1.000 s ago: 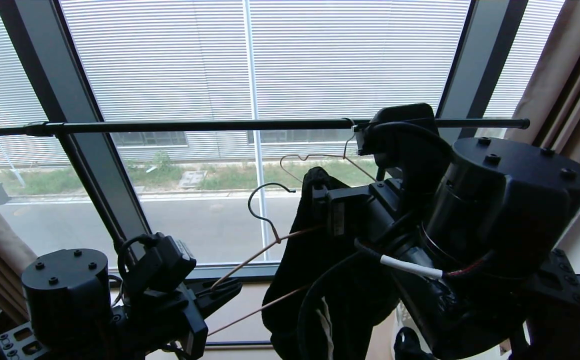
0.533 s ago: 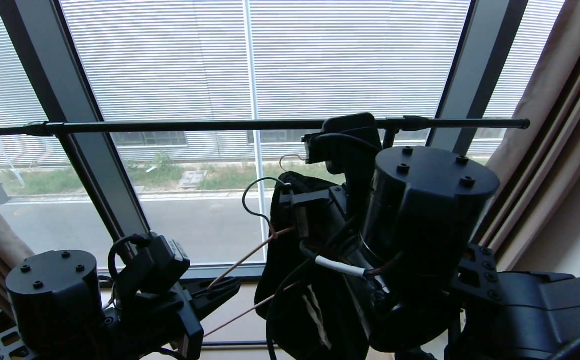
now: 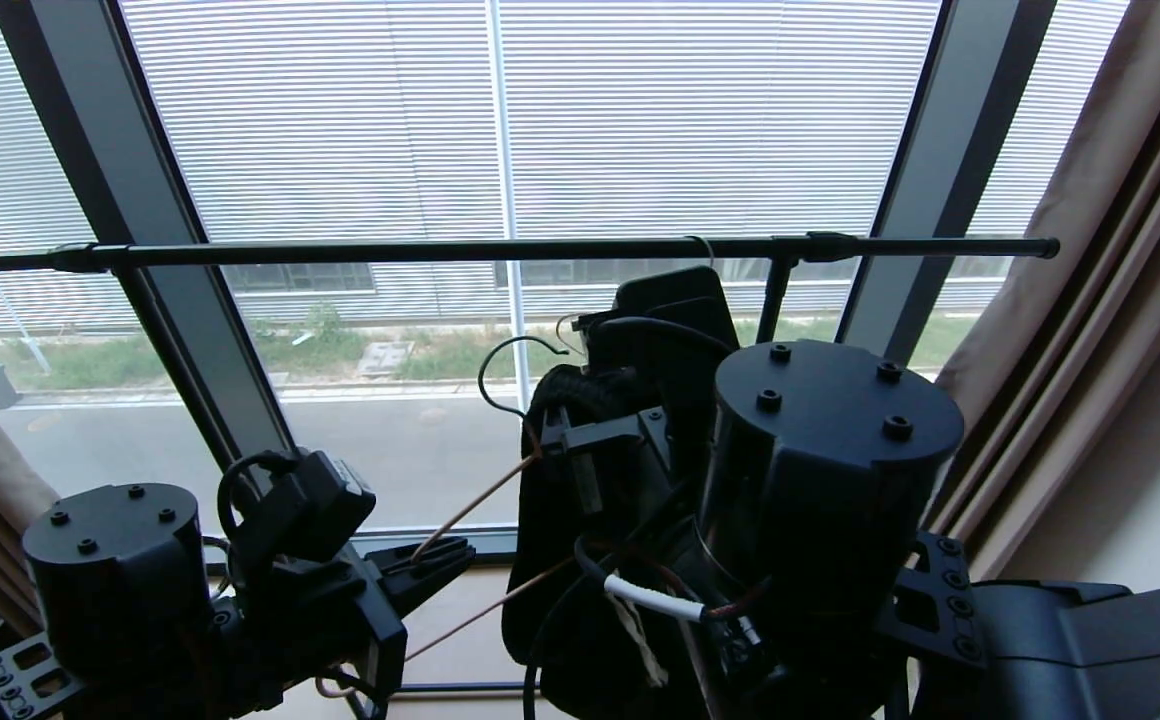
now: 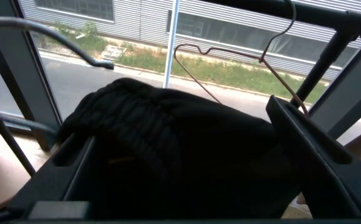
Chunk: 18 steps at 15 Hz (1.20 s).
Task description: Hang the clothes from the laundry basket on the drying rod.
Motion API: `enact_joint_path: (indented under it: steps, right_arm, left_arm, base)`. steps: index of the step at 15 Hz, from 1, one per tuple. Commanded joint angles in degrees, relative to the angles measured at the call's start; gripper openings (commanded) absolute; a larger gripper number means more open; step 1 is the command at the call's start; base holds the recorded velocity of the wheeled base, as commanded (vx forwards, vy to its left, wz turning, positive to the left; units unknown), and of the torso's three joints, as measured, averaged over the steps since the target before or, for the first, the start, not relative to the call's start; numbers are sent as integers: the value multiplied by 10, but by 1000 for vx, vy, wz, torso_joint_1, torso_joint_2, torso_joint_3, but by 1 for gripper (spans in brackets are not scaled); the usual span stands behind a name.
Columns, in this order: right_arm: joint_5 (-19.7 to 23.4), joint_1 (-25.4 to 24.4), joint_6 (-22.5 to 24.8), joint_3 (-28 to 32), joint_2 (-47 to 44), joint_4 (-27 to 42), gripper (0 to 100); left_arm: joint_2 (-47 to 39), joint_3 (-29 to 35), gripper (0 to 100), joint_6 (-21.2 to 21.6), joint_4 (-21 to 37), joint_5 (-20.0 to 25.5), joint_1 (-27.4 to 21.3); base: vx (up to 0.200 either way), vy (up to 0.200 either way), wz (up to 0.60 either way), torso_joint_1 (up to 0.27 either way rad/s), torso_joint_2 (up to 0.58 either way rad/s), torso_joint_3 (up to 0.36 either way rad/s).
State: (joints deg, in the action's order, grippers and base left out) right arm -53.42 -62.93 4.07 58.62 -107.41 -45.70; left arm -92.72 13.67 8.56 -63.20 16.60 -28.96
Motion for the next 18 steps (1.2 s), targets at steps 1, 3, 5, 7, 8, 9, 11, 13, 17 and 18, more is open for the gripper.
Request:
enact_joint_path:
  steps: [1, 3, 5, 7, 8, 9, 11, 13, 17, 18]
  right_arm:
    - [0, 0, 1, -9, 11, -1, 100]
    - [0, 0, 0, -12, 20, -1, 100]
    - [0, 0, 1, -22, 25, -1, 100]
    - [0, 0, 0, -34, 26, -2, 100]
    - [0, 0, 1, -34, 26, -3, 100]
    - [0, 0, 0, -34, 27, -2, 100]
    - [0, 0, 1, -35, 33, -2, 100]
    - [0, 0, 1, -41, 40, -1, 100]
    - [0, 0, 0, -62, 45, -3, 100]
    - [1, 0, 0, -66, 45, -3, 100]
  left_arm:
    - [-11, 6, 0, 0, -1, 0, 6]
    - [-20, 12, 0, -1, -6, -1, 7]
    - [-28, 17, 0, -5, -21, -1, 8]
    - [-33, 20, 0, -14, -43, -1, 7]
    - [-33, 20, 0, -14, -44, -1, 7]
    - [-37, 20, 0, -14, -45, -1, 7]
    - [-38, 20, 0, -14, -45, -1, 8]
    - [-40, 22, 0, -15, -46, -1, 12]
    - [-40, 26, 0, -14, -46, 0, 24]
    - [-40, 31, 0, -15, -46, 0, 24]
  base:
    - [0, 0, 0, 0, 0, 0]
    - [0, 0, 0, 0, 0, 0]
    - [0, 0, 0, 0, 0, 0]
    - [0, 0, 0, 0, 0, 0]
    - [0, 0, 0, 0, 0, 0]
    - [0, 0, 0, 0, 0, 0]
    - [0, 0, 0, 0, 0, 0]
    - [0, 0, 0, 0, 0, 0]
    - [0, 0, 0, 0, 0, 0]
    - [0, 0, 0, 0, 0, 0]
